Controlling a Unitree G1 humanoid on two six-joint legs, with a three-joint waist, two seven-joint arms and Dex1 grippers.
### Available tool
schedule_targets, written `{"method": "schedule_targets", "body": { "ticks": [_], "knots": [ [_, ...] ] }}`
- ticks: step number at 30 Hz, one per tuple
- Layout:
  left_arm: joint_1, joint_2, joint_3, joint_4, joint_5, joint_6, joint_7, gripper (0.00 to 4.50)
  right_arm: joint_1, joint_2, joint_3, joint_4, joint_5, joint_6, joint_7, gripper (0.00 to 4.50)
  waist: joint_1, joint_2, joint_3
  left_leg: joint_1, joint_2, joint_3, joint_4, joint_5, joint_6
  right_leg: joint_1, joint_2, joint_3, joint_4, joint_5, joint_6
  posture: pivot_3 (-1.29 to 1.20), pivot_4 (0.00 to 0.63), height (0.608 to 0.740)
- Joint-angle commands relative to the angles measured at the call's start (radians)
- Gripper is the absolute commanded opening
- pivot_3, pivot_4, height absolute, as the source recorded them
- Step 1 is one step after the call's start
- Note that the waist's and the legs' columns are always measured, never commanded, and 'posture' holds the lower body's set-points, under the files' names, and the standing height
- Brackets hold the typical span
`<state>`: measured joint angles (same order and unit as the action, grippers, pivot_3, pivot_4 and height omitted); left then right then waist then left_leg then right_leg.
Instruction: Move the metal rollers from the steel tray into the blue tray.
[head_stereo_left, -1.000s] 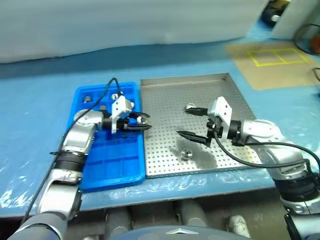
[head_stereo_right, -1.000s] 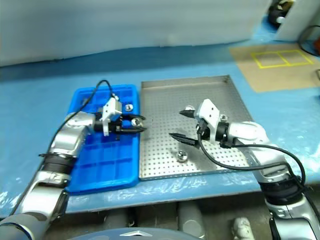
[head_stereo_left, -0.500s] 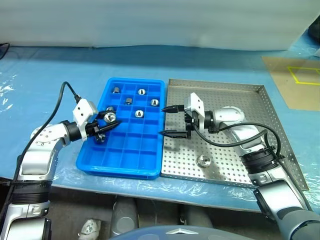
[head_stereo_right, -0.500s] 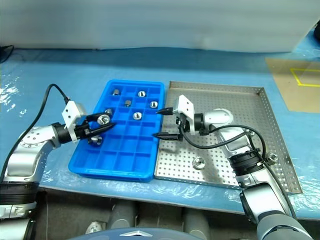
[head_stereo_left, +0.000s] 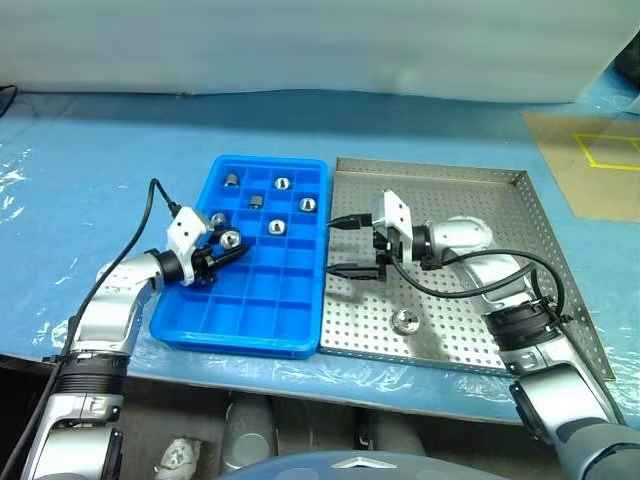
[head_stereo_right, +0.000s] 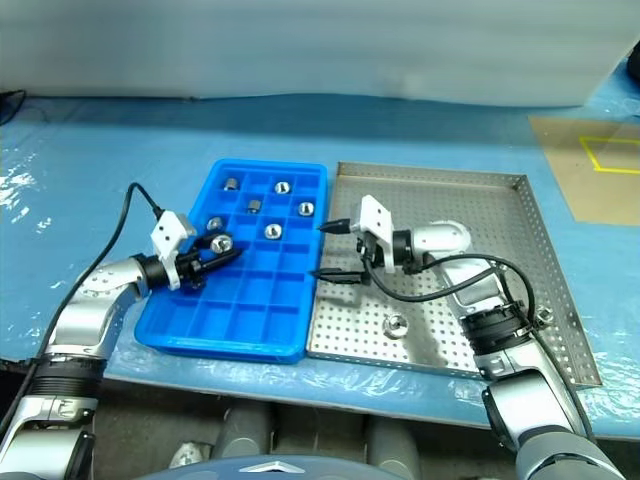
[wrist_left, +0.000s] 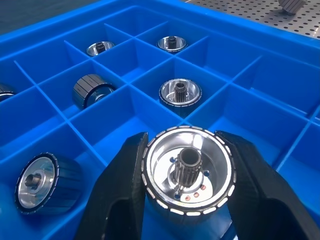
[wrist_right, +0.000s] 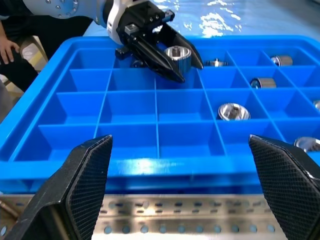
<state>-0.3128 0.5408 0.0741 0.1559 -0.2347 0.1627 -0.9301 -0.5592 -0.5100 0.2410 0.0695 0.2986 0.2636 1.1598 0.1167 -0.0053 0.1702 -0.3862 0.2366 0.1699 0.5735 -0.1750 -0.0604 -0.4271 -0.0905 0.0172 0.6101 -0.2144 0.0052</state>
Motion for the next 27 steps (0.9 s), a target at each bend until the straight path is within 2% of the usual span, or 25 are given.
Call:
{"method": "schedule_targets", "body": {
  "ticks": [1, 5, 10, 17, 22, 27],
  "knots": [
    [-0.018, 0.017, -0.001, 0.023, -0.016, -0.01, -0.027, 2.5, 0.008, -0.006, -0.032, -0.062, 0.012, 0.005, -0.015, 4.5, -0.002, 0.0, 0.0, 0.001, 0.001, 0.0, -0.001, 0.001, -0.001, 0.0, 0.001, 0.0, 0.001, 0.0, 0.0, 0.1, 0.15, 0.74],
    [-0.037, 0.028, -0.016, 0.031, 0.005, -0.034, -0.037, 3.71, 0.017, -0.006, -0.037, -0.074, 0.012, 0.01, -0.026, 4.5, -0.008, 0.0, 0.0, 0.002, 0.002, 0.0, -0.003, 0.002, -0.003, -0.001, 0.002, 0.0, 0.003, 0.0, 0.0, 0.09, 0.15, 0.74],
    [-0.077, 0.018, -0.042, -0.038, -0.01, -0.04, -0.052, 3.71, 0.026, -0.017, -0.055, -0.092, 0.018, 0.021, -0.037, 4.5, -0.011, 0.0, 0.0, 0.001, 0.002, 0.0, -0.003, 0.003, -0.005, -0.003, 0.002, 0.0, 0.004, 0.0, 0.0, 0.07, 0.15, 0.74],
    [-0.246, -0.062, -0.12, -0.03, -0.047, -0.021, -0.113, 3.71, 0.035, -0.091, -0.105, -0.146, 0.048, 0.072, -0.017, 4.5, -0.016, 0.0, 0.0, 0.001, 0.001, 0.001, -0.002, 0.003, -0.005, -0.003, 0.002, 0.002, 0.005, 0.0, 0.0, -0.03, 0.15, 0.74],
    [-0.425, -0.168, -0.165, 0.164, -0.022, -0.088, -0.138, 3.71, 0.07, -0.157, -0.162, -0.172, 0.046, 0.086, -0.039, 4.5, -0.025, 0.0, 0.0, 0.002, 0.001, 0.001, -0.001, 0.003, -0.005, -0.003, 0.003, 0.008, 0.006, 0.0, 0.0, -0.11, 0.15, 0.74],
    [-0.576, -0.264, -0.226, 0.508, 0.072, -0.259, -0.17, 3.71, 0.156, -0.194, -0.241, -0.238, 0.055, 0.12, -0.108, 4.5, -0.041, 0.0, 0.0, 0.002, 0.0, 0.002, 0.0, 0.003, -0.005, -0.003, 0.004, 0.011, 0.006, 0.0, 0.0, -0.2, 0.15, 0.74]
  ]
}}
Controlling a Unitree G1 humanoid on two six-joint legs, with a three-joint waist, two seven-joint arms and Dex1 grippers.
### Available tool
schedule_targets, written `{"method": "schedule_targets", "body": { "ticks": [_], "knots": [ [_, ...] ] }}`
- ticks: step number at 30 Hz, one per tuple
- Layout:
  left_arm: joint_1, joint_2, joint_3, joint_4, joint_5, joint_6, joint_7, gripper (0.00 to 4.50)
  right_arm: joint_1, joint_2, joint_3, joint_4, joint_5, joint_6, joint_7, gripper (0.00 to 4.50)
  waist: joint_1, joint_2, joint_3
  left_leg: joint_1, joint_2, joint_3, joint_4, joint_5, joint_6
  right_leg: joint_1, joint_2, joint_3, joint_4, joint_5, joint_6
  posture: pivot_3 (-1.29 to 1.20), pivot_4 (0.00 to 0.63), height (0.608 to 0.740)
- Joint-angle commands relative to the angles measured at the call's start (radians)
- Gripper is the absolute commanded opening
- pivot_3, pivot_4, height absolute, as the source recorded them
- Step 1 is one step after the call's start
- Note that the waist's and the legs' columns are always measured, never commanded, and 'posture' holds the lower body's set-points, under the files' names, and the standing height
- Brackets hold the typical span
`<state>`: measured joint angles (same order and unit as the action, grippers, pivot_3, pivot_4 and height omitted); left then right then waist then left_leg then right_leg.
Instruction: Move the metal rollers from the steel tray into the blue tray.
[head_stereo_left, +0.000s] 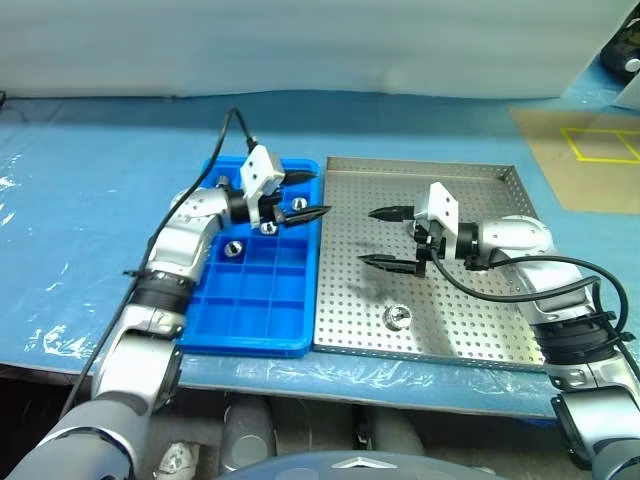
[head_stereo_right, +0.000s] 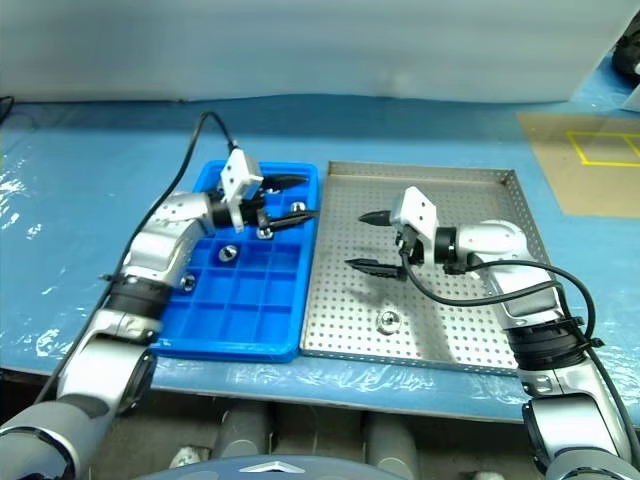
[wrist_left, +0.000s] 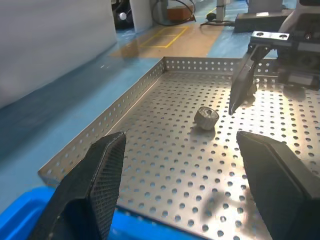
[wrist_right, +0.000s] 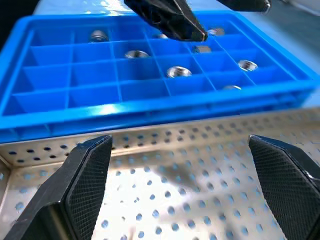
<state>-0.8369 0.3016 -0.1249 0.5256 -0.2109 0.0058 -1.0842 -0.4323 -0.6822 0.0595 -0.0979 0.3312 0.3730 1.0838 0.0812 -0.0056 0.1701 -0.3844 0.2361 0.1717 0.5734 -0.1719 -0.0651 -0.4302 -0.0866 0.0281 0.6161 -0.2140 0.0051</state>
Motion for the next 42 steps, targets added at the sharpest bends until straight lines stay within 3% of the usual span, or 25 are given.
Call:
{"method": "schedule_targets", "body": {
  "ticks": [1, 4, 8, 16, 24, 42],
  "knots": [
    [-0.076, -0.044, -0.043, 0.2, 0.072, -0.147, -0.026, 3.71, 0.054, -0.028, -0.077, -0.094, 0.026, 0.02, -0.046, 4.5, -0.009, 0.0, 0.0, 0.0, 0.0, 0.0, 0.0, 0.0, 0.0, 0.0, 0.0, 0.0, 0.0, 0.0, 0.0, -0.22, 0.15, 0.74],
    [-0.105, -0.098, -0.062, 0.239, 0.046, -0.162, -0.147, 3.71, 0.129, -0.043, -0.125, -0.177, 0.046, 0.064, -0.09, 4.5, -0.016, 0.0, 0.0, -0.001, -0.001, 0.0, 0.001, -0.001, 0.002, 0.0, 0.0, 0.001, -0.001, 0.0, 0.0, -0.3, 0.15, 0.74],
    [-0.067, -0.131, -0.105, 0.127, 0.001, -0.118, -0.321, 3.71, 0.267, -0.059, -0.185, -0.299, 0.066, 0.115, -0.144, 4.5, -0.038, -0.001, 0.0, -0.001, -0.001, 0.0, 0.0, -0.002, 0.003, 0.0, -0.001, 0.001, -0.003, 0.0, 0.0, -0.37, 0.15, 0.74],
    [0.032, -0.186, -0.208, -0.009, 0.002, -0.092, -0.446, 3.71, 0.444, -0.07, -0.276, -0.501, 0.124, 0.231, -0.24, 4.5, -0.075, 0.0, 0.0, 0.001, -0.001, 0.003, 0.001, -0.006, 0.009, 0.003, -0.001, 0.002, -0.006, 0.0, 0.0, -0.47, 0.15, 0.74],
    [0.021, -0.222, -0.261, 0.215, 0.132, -0.353, -0.395, 3.71, 0.518, -0.076, -0.336, -0.591, 0.166, 0.293, -0.296, 4.5, -0.112, 0.0, 0.0, 0.002, -0.001, 0.003, 0.001, -0.006, 0.01, 0.005, -0.001, 0.001, -0.009, 0.001, 0.001, -0.52, 0.15, 0.74],
    [-0.004, -0.271, -0.286, 0.441, 0.269, -0.543, -0.332, 3.71, 0.584, -0.082, -0.362, -0.64, 0.192, 0.304, -0.354, 4.5, -0.125, 0.003, -0.003, 0.003, -0.001, 0.004, 0.002, -0.008, 0.012, 0.007, -0.002, 0.001, -0.011, 0.0, 0.001, -0.57, 0.15, 0.74]
  ]
}}
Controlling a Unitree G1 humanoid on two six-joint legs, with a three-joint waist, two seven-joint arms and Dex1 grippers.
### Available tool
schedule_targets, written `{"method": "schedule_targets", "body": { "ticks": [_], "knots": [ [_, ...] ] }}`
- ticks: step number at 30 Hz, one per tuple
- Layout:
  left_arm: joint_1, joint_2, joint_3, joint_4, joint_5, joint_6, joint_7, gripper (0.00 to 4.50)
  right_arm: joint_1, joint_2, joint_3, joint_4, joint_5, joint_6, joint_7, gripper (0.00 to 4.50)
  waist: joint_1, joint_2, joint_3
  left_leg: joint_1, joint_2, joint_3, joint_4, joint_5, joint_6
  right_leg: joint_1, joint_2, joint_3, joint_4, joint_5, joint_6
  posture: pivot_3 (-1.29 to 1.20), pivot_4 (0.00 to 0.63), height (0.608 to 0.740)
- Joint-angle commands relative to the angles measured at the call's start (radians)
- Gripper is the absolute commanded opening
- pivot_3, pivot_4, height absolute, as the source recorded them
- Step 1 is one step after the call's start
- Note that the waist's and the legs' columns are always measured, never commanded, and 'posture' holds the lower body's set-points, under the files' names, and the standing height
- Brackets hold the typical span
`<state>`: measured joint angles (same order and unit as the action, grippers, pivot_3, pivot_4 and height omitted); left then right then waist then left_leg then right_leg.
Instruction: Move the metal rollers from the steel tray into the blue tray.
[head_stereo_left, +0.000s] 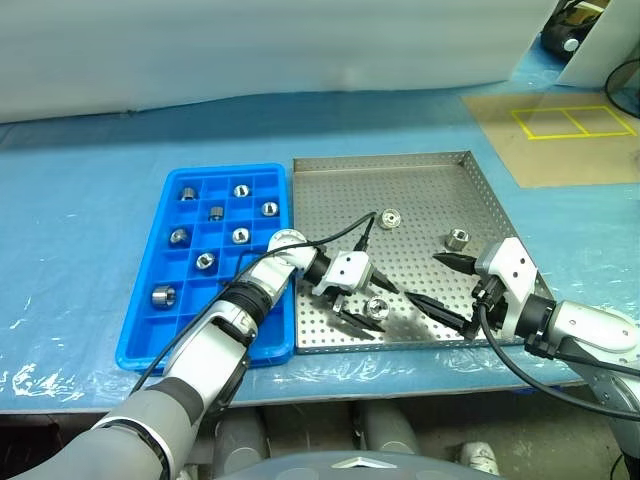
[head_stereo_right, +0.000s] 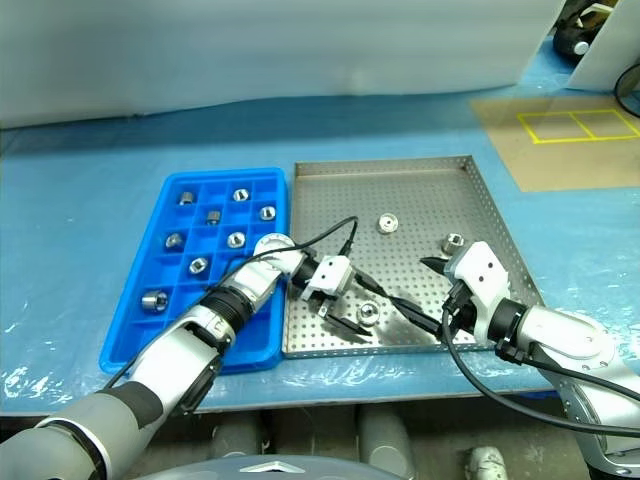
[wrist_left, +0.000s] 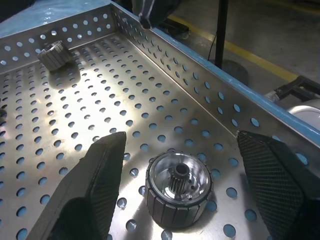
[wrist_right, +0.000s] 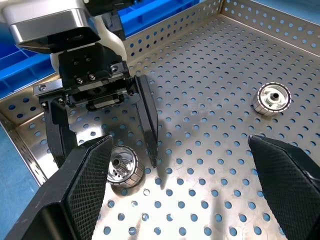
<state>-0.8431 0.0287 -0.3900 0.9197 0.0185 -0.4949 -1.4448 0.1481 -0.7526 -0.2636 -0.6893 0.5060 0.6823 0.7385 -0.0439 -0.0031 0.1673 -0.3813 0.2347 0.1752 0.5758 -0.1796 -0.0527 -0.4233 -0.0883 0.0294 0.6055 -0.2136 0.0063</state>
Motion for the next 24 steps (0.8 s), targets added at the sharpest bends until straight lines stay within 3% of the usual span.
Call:
{"method": "schedule_targets", "body": {
  "ticks": [1, 14, 19, 24],
  "knots": [
    [-0.002, 0.004, -0.022, 0.061, 0.05, -0.055, 0.037, 3.71, 0.003, -0.011, -0.038, -0.048, 0.018, -0.006, -0.011, 4.5, 0.0, 0.002, -0.001, 0.0, 0.0, 0.0, 0.0, 0.0, 0.0, 0.0, 0.0, 0.0, 0.0, 0.0, 0.0, -0.57, 0.15, 0.74],
    [-0.012, -0.026, -0.01, 0.126, 0.096, -0.094, 0.112, 3.71, 0.005, -0.017, -0.024, -0.047, 0.011, -0.019, -0.028, 4.5, -0.007, 0.007, -0.009, 0.001, -0.003, 0.0, 0.0, 0.0, 0.0, 0.001, -0.002, 0.0, 0.0, -0.002, 0.004, -0.57, 0.15, 0.74],
    [-0.002, -0.028, -0.013, 0.108, 0.09, -0.081, 0.088, 2.47, 0.004, -0.017, -0.022, -0.045, 0.006, -0.022, -0.032, 4.5, -0.009, 0.007, -0.01, 0.001, -0.007, 0.0, 0.0, -0.002, 0.003, 0.001, -0.005, 0.0, -0.001, -0.002, 0.004, -0.57, 0.15, 0.74],
    [0.0, -0.029, -0.008, 0.091, 0.079, -0.069, 0.071, 2.47, 0.001, -0.015, -0.016, -0.039, 0.002, -0.026, -0.038, 4.5, -0.013, 0.007, -0.011, 0.0, -0.009, 0.0, 0.0, -0.003, 0.004, 0.001, -0.007, 0.0, -0.002, -0.002, 0.004, -0.57, 0.15, 0.74]
  ]
}}
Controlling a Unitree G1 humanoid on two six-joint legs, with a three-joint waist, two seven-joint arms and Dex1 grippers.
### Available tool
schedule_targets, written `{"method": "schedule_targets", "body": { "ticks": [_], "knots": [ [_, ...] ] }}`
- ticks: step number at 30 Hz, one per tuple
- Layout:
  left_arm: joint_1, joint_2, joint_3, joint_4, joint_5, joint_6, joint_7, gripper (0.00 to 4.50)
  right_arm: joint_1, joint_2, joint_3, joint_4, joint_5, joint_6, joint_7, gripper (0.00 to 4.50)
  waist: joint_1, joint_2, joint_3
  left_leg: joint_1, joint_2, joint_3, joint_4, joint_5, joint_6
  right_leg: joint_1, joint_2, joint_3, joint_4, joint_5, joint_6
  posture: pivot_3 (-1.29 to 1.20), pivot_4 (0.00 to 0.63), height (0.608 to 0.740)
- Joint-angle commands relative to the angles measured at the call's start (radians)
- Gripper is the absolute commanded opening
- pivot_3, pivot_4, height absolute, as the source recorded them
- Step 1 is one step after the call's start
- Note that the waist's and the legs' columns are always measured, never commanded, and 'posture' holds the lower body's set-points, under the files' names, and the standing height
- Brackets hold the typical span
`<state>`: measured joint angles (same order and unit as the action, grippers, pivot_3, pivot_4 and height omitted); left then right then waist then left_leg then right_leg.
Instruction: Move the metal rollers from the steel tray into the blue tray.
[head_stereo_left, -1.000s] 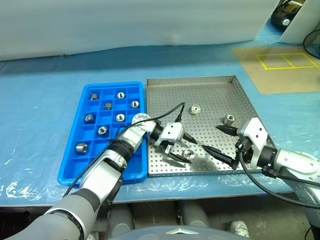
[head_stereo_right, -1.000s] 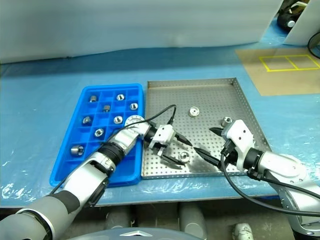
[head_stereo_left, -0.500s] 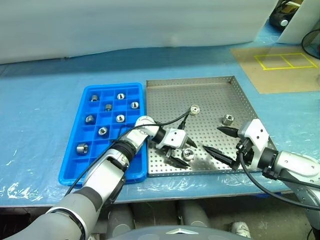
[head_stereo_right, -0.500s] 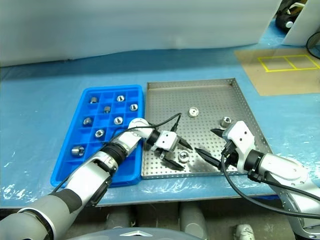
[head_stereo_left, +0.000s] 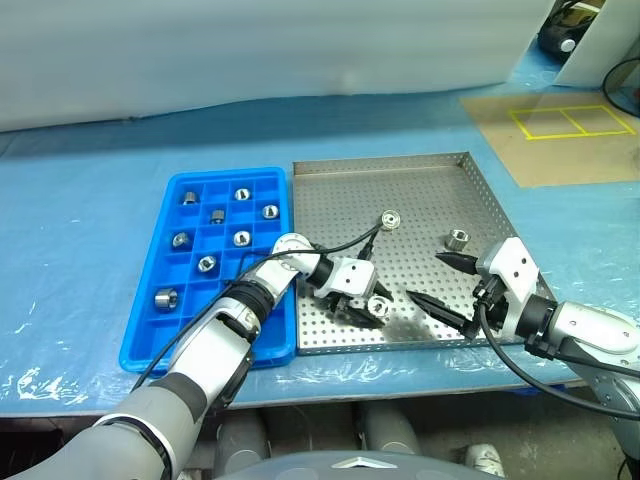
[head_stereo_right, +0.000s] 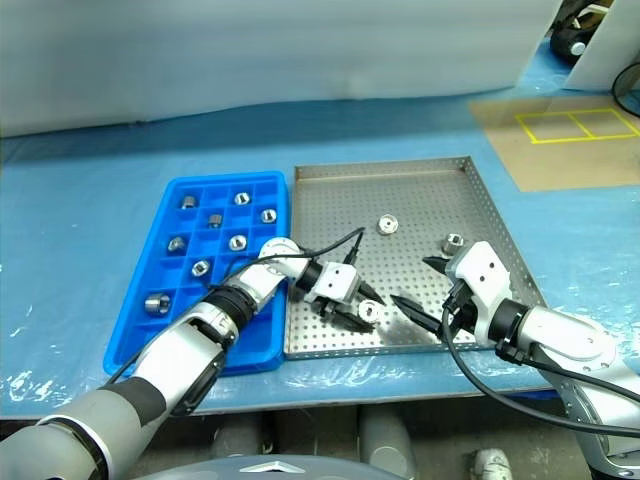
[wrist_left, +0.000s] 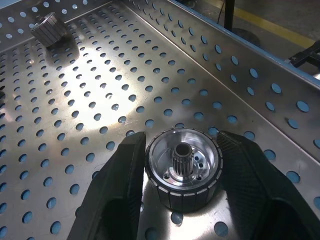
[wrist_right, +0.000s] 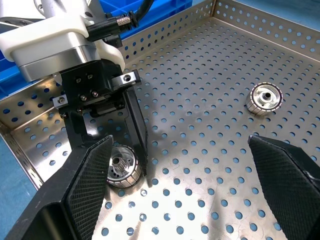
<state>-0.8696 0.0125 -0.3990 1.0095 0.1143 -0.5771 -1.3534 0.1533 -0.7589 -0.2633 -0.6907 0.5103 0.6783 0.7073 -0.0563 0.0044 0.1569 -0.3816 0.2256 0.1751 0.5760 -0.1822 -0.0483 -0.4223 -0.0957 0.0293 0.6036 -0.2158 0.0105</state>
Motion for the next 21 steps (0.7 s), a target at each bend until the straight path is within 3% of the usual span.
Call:
{"method": "schedule_targets", "body": {
  "ticks": [1, 3, 7, 16, 21],
  "knots": [
    [0.025, -0.013, 0.003, -0.001, -0.019, 0.018, -0.022, 2.47, -0.006, -0.009, -0.015, -0.036, -0.003, -0.023, -0.008, 4.5, -0.001, 0.0, 0.0, 0.0, 0.0, 0.0, 0.0, 0.0, 0.0, 0.0, 0.0, 0.0, 0.0, 0.0, 0.0, -0.57, 0.15, 0.74],
    [0.025, -0.011, 0.003, -0.005, -0.015, 0.019, -0.013, 1.9, -0.007, -0.009, -0.012, -0.034, -0.005, -0.026, -0.011, 4.5, -0.002, 0.0, 0.0, 0.0, 0.0, 0.0, 0.0, 0.0, 0.0, 0.0, -0.001, 0.0, 0.0, 0.0, 0.0, -0.57, 0.15, 0.74],
    [0.028, -0.014, 0.022, -0.023, -0.055, 0.045, -0.056, 1.82, -0.015, -0.011, -0.006, -0.026, 0.001, -0.026, -0.007, 4.5, -0.006, 0.0, 0.0, -0.001, -0.002, 0.0, 0.0, -0.001, 0.001, 0.0, -0.002, 0.0, -0.001, -0.002, 0.004, -0.55, 0.15, 0.74],
    [0.018, -0.009, 0.094, -0.109, -0.115, 0.127, 0.025, 1.74, -0.07, -0.017, 0.025, 0.009, -0.002, -0.035, 0.012, 4.5, -0.01, -0.001, 0.001, -0.004, -0.002, 0.0, 0.0, -0.001, 0.002, -0.002, -0.003, -0.001, -0.001, -0.001, 0.002, -0.51, 0.15, 0.74],
    [0.058, 0.075, 0.167, -0.371, -0.257, 0.374, -0.03, 1.74, -0.145, -0.028, 0.076, 0.074, -0.012, -0.065, 0.054, 4.5, -0.01, -0.004, 0.002, -0.005, -0.001, 0.0, -0.001, -0.001, 0.002, -0.004, -0.002, -0.001, -0.001, -0.001, 0.002, -0.44, 0.15, 0.74]
  ]
}}
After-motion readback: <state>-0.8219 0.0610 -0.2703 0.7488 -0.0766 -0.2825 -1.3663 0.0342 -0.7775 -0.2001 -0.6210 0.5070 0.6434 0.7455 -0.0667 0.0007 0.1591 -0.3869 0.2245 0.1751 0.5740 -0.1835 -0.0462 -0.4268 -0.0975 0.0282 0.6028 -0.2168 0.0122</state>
